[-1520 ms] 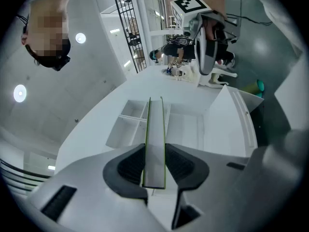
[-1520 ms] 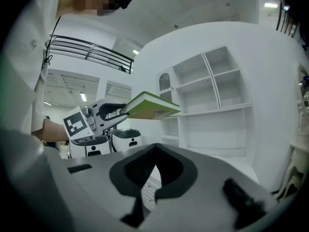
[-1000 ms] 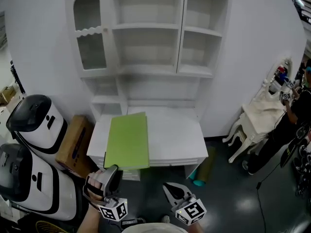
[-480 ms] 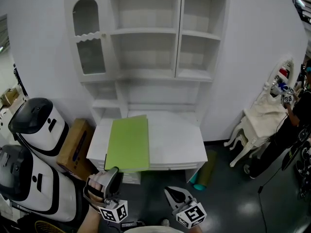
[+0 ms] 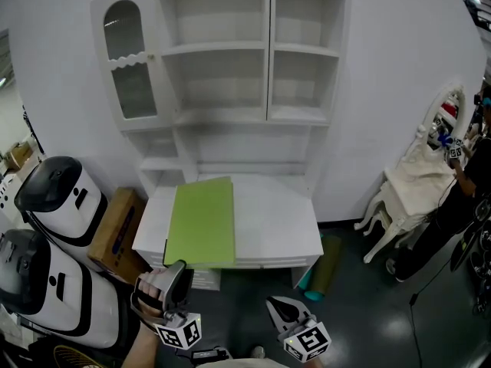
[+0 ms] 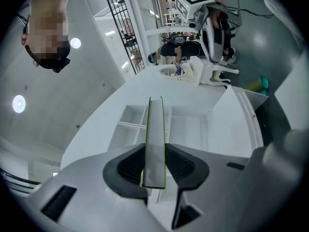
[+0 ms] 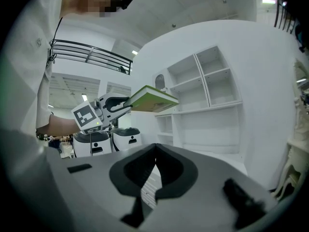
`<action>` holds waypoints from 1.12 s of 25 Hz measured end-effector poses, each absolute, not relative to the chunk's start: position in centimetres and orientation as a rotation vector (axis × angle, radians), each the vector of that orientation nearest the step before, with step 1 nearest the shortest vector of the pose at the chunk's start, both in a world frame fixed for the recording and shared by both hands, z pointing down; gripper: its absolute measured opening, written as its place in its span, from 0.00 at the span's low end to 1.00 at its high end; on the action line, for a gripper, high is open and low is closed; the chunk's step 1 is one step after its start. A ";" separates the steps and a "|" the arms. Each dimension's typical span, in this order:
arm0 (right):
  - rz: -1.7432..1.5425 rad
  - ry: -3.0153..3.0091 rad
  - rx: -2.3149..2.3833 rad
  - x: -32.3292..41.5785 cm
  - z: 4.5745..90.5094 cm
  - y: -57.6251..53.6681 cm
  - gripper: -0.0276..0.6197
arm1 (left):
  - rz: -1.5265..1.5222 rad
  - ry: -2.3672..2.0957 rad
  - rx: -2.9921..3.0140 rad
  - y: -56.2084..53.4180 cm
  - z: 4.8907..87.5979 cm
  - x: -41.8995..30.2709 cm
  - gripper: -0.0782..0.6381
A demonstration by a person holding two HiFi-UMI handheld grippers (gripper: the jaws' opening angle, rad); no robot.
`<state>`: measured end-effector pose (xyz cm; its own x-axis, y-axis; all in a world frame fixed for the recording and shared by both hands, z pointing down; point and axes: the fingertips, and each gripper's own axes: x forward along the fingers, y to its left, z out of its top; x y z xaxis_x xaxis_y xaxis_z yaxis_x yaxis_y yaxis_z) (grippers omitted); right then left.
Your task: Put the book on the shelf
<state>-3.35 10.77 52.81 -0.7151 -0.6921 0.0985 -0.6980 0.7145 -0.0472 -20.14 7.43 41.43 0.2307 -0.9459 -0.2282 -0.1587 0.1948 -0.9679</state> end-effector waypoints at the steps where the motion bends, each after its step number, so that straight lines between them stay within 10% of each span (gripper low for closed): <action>1: 0.128 -2.840 1.158 -2.9 52.9 10.8 0.06 | -0.807 1.211 -1.251 7.4 41.4 -19.9 0.30; 28: 0.103 -2.770 1.268 -6.7 52.4 -1.6 0.06 | -0.758 1.094 -1.296 -6.9 41.7 -22.9 0.30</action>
